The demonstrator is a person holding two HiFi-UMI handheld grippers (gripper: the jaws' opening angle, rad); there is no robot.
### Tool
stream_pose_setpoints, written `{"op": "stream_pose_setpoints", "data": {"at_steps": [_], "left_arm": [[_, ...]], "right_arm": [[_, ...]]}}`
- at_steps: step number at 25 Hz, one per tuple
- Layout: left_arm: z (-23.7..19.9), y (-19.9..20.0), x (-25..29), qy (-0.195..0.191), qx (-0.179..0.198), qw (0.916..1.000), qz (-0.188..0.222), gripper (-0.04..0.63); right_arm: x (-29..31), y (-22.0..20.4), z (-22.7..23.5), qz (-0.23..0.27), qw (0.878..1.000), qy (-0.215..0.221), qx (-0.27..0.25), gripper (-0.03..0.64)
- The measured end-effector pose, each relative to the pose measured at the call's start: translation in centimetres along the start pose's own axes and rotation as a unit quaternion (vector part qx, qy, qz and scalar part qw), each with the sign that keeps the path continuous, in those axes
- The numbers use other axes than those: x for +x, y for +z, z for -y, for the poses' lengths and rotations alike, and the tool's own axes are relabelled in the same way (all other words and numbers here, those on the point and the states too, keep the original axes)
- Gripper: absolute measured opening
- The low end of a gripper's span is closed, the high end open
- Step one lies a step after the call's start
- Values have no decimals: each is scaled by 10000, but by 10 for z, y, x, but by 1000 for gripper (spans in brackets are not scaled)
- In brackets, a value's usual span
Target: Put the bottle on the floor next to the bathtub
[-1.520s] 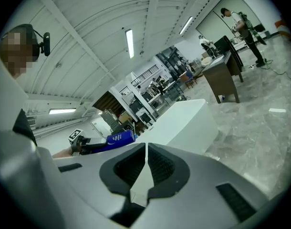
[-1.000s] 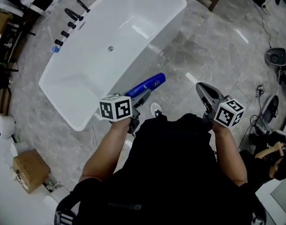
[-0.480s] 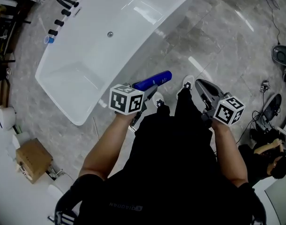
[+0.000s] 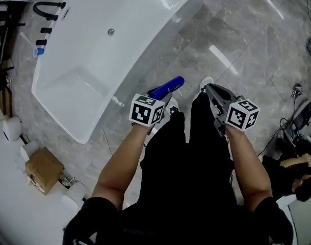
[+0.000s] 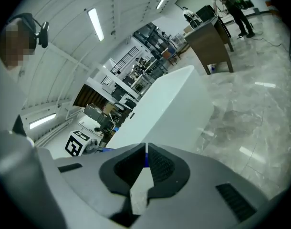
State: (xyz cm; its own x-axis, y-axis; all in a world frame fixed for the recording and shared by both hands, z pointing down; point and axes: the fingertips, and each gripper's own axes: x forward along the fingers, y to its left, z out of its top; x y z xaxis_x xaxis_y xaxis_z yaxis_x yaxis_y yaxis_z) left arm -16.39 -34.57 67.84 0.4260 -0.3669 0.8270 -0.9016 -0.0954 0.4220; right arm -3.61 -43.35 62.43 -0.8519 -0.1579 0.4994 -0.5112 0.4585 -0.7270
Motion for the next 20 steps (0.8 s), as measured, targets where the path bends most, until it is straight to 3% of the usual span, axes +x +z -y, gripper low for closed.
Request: {"op": "stream_pose_setpoints", "data": {"at_steps": [5, 10, 16, 20], "left_arm": [[-46, -18, 97, 328, 236, 9983, -430, 160], [-103, -50, 193, 771, 450, 9902, -1076, 160], [-158, -89, 289, 1185, 808, 9732, -1798, 160], [-191, -117, 348, 1344, 1074, 9547, -2430, 161]], "right_arm": [[62, -17, 65, -213, 9998, 2, 47, 38], [117, -46, 130, -210, 9995, -240, 25, 38], [170, -94, 184, -372, 9986, -345, 169, 38], [188, -114, 201, -452, 9983, -206, 289, 38]]}}
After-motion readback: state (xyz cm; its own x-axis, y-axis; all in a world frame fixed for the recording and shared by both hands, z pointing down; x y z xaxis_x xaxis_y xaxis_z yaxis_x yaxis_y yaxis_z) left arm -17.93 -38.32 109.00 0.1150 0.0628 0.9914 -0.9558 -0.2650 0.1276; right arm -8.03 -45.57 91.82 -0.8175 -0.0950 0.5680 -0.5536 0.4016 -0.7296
